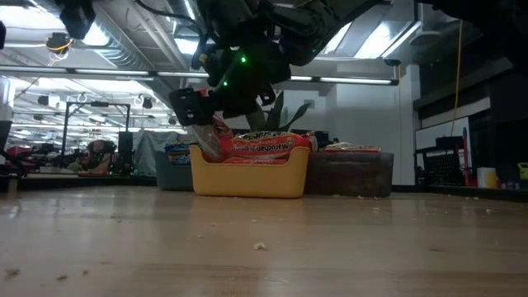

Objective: Sort Maruchan noodles
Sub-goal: Put the orange noodle pack into the yellow bin

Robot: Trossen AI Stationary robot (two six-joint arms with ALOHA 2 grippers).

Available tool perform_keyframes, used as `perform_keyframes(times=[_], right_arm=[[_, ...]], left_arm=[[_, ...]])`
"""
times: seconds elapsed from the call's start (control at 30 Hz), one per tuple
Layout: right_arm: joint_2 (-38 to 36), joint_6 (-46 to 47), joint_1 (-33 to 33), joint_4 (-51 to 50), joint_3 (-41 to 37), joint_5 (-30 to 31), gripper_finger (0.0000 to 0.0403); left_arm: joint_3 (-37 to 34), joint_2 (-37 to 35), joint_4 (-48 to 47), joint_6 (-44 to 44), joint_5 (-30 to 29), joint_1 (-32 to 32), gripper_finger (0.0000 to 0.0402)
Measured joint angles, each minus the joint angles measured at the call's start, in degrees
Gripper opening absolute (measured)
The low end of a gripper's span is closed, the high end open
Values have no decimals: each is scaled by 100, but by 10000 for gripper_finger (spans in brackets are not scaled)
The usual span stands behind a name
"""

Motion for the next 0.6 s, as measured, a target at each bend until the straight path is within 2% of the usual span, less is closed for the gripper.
perform_keyframes(times=[0.13,0.3,0.5,0.6], right_arm=[[-11,-556,64,-154,284,6,255],[-11,-667,193,-1050,895,-7,255],[-11,-221,318,-2476,1667,-323,255],[-11,225,384,-3480,2072,-427,248]], left_arm=[[0,322,-598,-687,-473,3,0],[0,659,-1050,-1315,-821,4,0],[0,790,-1144,-1412,-984,3,0],[0,790,-1495,-1499,-1150,4,0]])
